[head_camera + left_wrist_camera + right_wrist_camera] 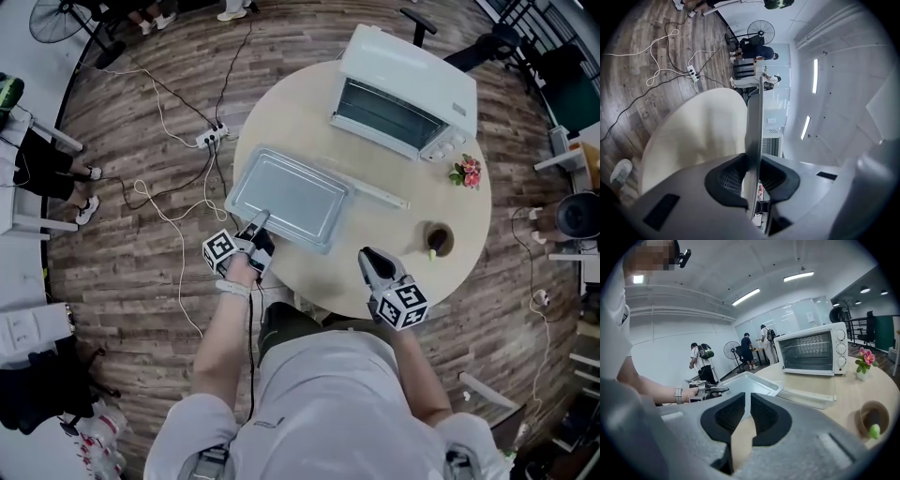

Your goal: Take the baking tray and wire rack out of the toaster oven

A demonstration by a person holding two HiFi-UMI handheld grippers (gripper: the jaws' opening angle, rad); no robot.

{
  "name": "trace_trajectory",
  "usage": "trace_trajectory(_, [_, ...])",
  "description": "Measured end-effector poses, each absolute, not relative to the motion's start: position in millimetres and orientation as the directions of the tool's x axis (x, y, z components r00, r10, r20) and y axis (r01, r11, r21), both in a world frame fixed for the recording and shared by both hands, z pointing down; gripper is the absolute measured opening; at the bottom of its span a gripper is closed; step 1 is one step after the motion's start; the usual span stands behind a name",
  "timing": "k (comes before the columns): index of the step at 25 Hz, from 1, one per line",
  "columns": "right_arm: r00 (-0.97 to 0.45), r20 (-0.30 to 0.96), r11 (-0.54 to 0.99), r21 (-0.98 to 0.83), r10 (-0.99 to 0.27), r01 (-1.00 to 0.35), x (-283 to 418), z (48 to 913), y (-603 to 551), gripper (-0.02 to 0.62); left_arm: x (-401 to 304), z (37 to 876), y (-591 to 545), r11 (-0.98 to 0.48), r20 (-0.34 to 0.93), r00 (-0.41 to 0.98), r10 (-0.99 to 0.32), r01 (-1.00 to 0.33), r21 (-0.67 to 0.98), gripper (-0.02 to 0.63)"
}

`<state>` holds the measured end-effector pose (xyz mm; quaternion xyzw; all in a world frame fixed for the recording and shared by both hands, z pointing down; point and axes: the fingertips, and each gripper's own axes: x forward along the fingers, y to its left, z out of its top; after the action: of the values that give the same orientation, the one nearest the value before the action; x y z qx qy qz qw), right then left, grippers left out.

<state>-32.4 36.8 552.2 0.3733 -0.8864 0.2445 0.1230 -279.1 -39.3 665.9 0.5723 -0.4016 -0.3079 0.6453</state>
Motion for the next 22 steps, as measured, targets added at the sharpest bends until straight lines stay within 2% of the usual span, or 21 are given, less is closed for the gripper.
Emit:
trace_trajectory(10, [-0.691, 0.430, 0.594, -0.355, -0.582, -0.722, -40.7, 563.9, 40.6, 0.035, -290.8, 698.9, -35.2, 0.217, 0.245, 0.536, -0.808, -0.117, 0.969, 0.063])
trace_trajectory(22, [-0.639, 0.454, 0.527, -0.362, -0.621, -0.769, -13.3, 573.7, 51.1, 0.035, -283.8, 727.4, -52.1, 0.272, 0.305, 0.558, -0.772, -0.144, 0.952, 0.064])
